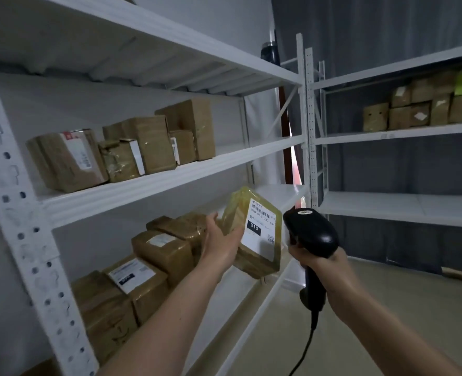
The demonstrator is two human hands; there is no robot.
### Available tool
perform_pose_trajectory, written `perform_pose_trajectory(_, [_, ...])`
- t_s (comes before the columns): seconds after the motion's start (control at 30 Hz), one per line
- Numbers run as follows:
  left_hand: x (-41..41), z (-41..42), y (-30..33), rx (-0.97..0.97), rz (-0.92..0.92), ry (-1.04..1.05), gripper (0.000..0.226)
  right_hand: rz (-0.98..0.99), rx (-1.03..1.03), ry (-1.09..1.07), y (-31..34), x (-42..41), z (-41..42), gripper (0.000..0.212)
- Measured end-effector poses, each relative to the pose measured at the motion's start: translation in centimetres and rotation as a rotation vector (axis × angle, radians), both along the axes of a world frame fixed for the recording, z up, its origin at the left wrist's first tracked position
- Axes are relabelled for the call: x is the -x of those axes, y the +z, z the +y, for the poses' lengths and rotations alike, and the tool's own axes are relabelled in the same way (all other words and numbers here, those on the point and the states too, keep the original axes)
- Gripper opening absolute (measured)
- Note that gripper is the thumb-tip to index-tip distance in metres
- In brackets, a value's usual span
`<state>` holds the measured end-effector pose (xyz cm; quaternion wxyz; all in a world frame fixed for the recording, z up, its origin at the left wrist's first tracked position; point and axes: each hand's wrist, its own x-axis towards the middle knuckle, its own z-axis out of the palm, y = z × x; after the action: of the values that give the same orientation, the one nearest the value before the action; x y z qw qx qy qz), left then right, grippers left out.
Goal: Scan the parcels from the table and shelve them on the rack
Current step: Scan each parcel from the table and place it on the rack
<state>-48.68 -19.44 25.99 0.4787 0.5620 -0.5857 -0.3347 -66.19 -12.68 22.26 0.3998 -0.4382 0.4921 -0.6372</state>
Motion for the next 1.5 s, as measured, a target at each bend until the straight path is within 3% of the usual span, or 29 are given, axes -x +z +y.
perform_pose_trajectory(0.2, [0.8,-7.3,6.2,0.154,-0.049,0.054,0.036,-0.05,0.137,0.085,4.8,-0.2,-8.9,0.021])
perform_pose_trajectory(0.53, [4.7,-16.2,13.1,0.399,-0.113,0.186,0.035,-0.166,0.303,0.204,9.6,0.5,-20.9,0.03])
perform_pose_trajectory(0.67, [6.5,-19.5,15.3,0.484,-0.325,0.267,0.05,-0.195,0.37,0.242,12.0,1.5,-26.3,0.023])
perform_pose_trajectory(0.8, [8.2,-22.5,16.9,0.559,-0.652,0.345,0.075,-0.326,0.349,0.421,14.0,2.5,-31.3,0.028])
perform_pose_trajectory(1.0, [8.6,-26.6,18.6,0.574,-0.925,0.587,0.066,-0.451,0.218,0.641,15.3,2.4,-37.4,0.012])
perform_pose_trajectory(1.2, [7.9,-29.3,17.8,0.498,-1.342,0.858,0.068,-0.372,0.112,0.754,15.0,1.7,-41.1,0.013])
perform_pose_trajectory(1.5, [7.6,-31.8,17.1,0.413,-1.489,0.977,0.063,-0.417,0.09,0.807,13.8,1.7,-42.9,0.014])
